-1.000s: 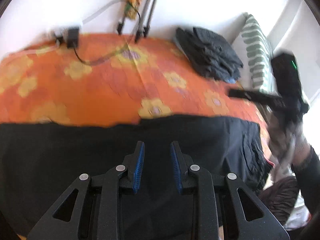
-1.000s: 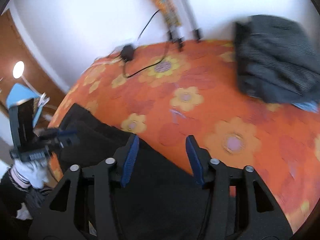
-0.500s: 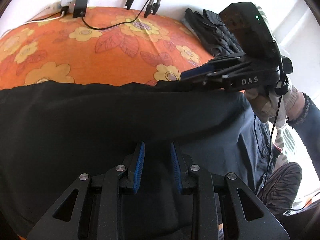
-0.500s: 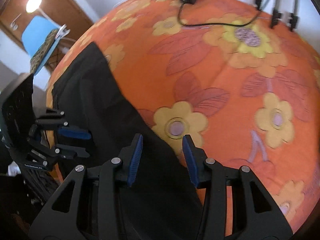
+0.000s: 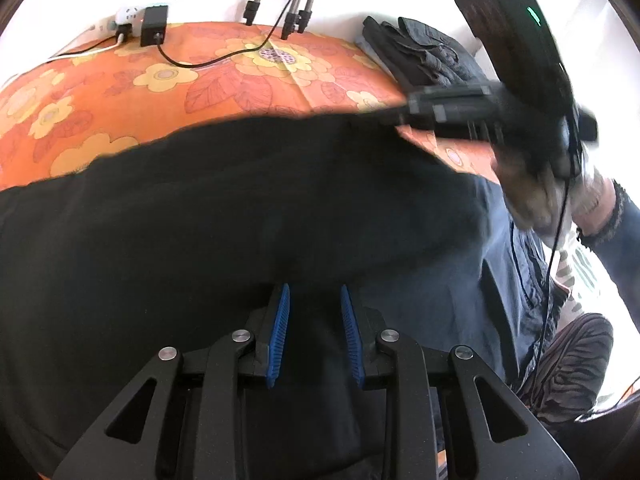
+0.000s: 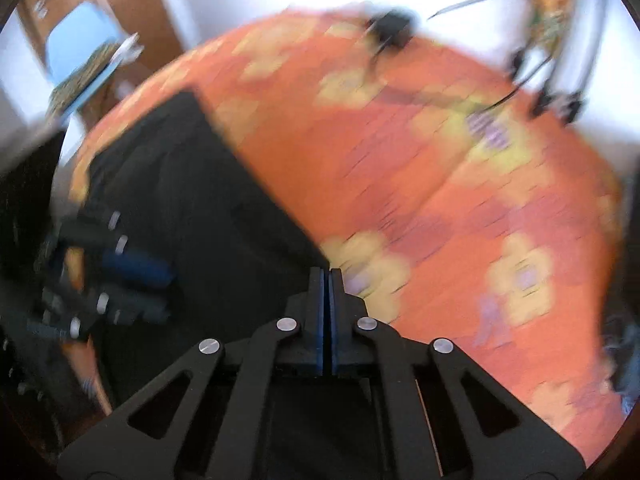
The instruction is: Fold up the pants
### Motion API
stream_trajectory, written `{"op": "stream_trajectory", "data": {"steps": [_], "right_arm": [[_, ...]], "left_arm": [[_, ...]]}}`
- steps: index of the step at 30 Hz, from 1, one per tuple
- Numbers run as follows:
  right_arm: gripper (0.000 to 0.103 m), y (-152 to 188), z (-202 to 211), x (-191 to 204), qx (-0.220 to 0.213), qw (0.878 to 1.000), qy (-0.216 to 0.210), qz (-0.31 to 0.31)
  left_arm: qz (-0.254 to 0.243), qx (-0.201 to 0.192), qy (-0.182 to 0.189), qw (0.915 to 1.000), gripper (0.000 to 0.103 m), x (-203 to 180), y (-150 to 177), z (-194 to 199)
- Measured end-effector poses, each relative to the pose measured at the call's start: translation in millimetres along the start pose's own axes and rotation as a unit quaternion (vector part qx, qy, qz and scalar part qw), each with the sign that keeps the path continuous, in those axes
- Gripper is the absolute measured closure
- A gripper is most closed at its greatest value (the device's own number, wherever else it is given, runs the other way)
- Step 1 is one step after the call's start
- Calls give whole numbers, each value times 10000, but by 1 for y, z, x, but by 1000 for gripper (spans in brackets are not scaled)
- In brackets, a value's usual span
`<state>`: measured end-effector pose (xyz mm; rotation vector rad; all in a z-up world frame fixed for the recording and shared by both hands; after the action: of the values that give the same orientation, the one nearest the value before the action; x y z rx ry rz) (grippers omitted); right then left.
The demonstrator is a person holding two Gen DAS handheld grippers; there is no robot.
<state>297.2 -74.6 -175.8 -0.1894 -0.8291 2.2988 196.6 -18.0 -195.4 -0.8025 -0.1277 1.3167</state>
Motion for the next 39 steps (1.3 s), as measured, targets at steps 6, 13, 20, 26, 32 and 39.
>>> {"op": "stream_trajectory", "data": {"steps": [6,13,20,26,32,39], "right_arm": [[100,6,-18,-11,214,9995,-56,-224],[82,-6,27,-24,-423,9954,108,-851],[82,9,45,34,-428,9986,28,-305],[82,33,36,80,-212,9997,-74,-4],[71,48,45,143,-252,9985,-389,278],[57,67,29,199,-281,9958,-467,736]], "left_arm": [[46,34,21,10000,78,1,-1,0],[489,-530,-447,9964,78,45,-21,37],[1199,-710,-1665,9762,78,136,-12,68],[1697,-761,-2221,9571,78,190,21,110],[2216,-1435,-2273,9374,78,232,21,194],[2856,-1395,-1939,9281,70,254,48,204]]}}
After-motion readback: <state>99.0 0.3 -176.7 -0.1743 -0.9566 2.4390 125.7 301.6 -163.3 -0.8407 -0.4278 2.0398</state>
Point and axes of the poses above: each gripper's, at about its wrist camera, not at the fingertips, and z roughly against the way its jaws point, x to its left, y to its underside, the point moved 9 cm from there along -z, roughly the way its jaws point, and after that the axes turned 8 degrees about -x, right-handed, at the moved point
